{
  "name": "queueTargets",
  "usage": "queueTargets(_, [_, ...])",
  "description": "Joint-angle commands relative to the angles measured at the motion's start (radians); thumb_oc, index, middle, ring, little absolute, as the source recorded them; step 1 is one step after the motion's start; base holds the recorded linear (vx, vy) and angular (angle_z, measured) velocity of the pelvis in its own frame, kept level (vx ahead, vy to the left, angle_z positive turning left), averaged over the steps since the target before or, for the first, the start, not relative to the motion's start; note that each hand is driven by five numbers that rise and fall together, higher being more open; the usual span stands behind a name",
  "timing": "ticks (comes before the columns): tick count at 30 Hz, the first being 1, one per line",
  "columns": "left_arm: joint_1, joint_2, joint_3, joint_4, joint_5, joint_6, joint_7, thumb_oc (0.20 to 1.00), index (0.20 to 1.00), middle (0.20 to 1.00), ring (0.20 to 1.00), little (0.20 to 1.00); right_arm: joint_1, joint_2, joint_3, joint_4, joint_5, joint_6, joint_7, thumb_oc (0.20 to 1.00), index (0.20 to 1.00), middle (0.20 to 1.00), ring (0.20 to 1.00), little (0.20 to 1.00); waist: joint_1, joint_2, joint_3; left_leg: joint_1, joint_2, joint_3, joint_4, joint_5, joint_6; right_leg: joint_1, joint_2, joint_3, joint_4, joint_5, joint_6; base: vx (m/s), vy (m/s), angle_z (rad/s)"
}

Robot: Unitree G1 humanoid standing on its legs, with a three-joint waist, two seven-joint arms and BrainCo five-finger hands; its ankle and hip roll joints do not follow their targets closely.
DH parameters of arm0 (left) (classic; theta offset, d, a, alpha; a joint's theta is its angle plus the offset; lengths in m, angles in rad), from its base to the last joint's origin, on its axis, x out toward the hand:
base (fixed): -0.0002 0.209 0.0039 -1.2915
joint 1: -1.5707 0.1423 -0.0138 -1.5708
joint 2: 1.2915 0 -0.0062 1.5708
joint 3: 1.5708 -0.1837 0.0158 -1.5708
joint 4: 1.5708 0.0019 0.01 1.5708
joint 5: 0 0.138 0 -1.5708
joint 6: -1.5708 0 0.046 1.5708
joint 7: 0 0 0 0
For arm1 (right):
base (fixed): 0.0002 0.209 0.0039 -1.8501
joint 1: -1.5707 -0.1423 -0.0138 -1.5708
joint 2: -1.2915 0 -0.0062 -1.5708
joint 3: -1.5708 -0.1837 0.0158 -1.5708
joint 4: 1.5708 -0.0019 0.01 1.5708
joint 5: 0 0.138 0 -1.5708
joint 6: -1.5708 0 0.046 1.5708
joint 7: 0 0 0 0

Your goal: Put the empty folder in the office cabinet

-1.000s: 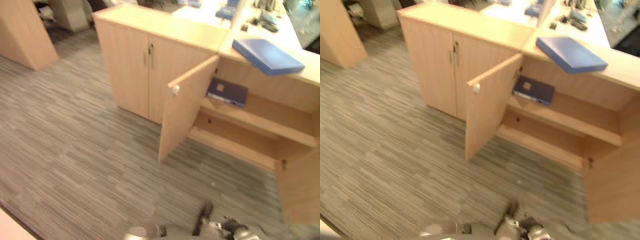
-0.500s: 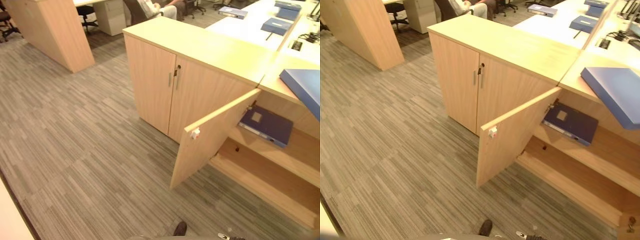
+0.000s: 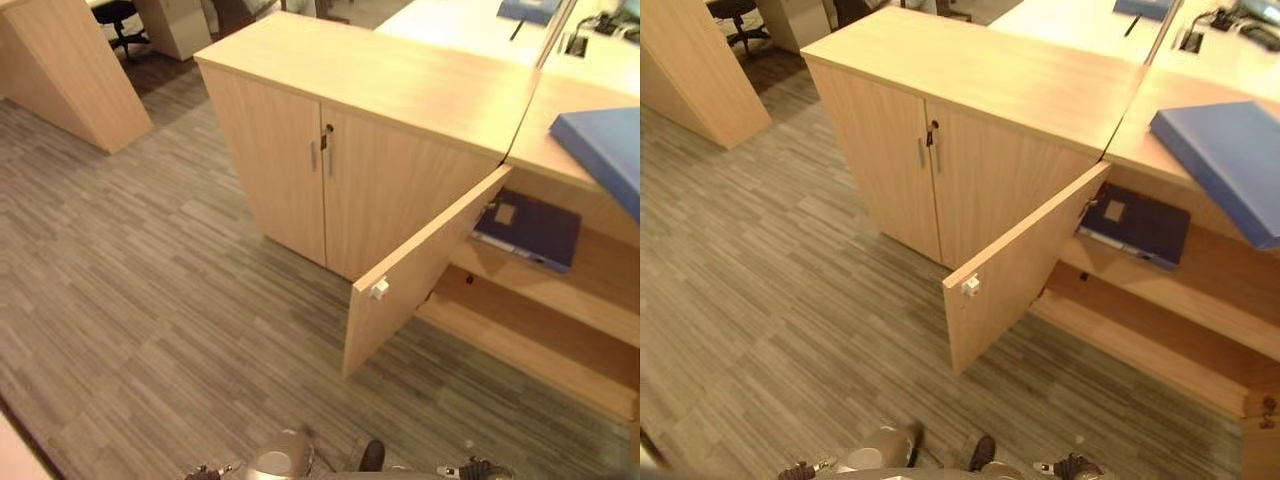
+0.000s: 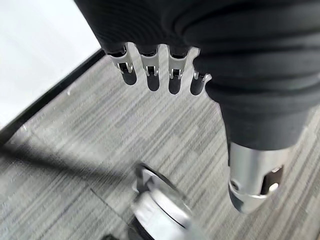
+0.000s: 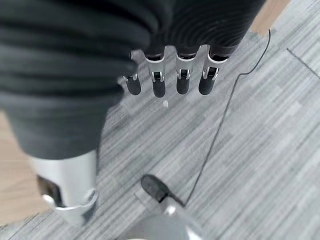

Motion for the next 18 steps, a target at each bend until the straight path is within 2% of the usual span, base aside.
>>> queueTargets(1, [0.032, 0.033, -0.009, 0.025, -0.003, -0.008, 0.002, 1.000, 1.000, 1.000, 1.000, 1.000, 0.028, -0.011, 0.013, 0.008, 0.018, -0.010, -0.005, 1.000, 1.000, 1.000, 1.000, 1.000, 0.020, -0.034, -0.017, 0.040, -0.058, 0.019, 0.063, 0.000, 0.095, -0.002, 0.068, 0.007, 0.011, -0.032, 0.073, 0.06, 0.022, -1.16])
queueTargets(7, [0.028, 0.038, -0.009, 0.019, -0.006, -0.006, 0.008, 1.000, 1.000, 1.000, 1.000, 1.000, 0.046, 0.005, 0.024, 0.005, 0.020, -0.009, -0.001, 1.000, 1.000, 1.000, 1.000, 1.000, 0.001, -0.038, -0.032, 0.091, -0.041, 0.031, -0.017, 0.016, 0.107, -0.007, 0.068, 0.016, 0.010, -0.026, 0.071, 0.04, 0.061, -0.24])
queueTargets(18, [0.037, 0.030, -0.017, 0.013, 0.006, -0.005, 0.007, 1.000, 1.000, 1.000, 1.000, 1.000, 0.068, 0.011, 0.017, 0.005, 0.013, -0.002, 0.005, 1.000, 1.000, 1.000, 1.000, 1.000, -0.015, -0.022, -0.068, 0.186, -0.018, 0.039, -0.145, 0.039, 0.127, 0.005, 0.061, 0.034, 0.009, -0.026, 0.084, 0.02, 0.077, -0.02])
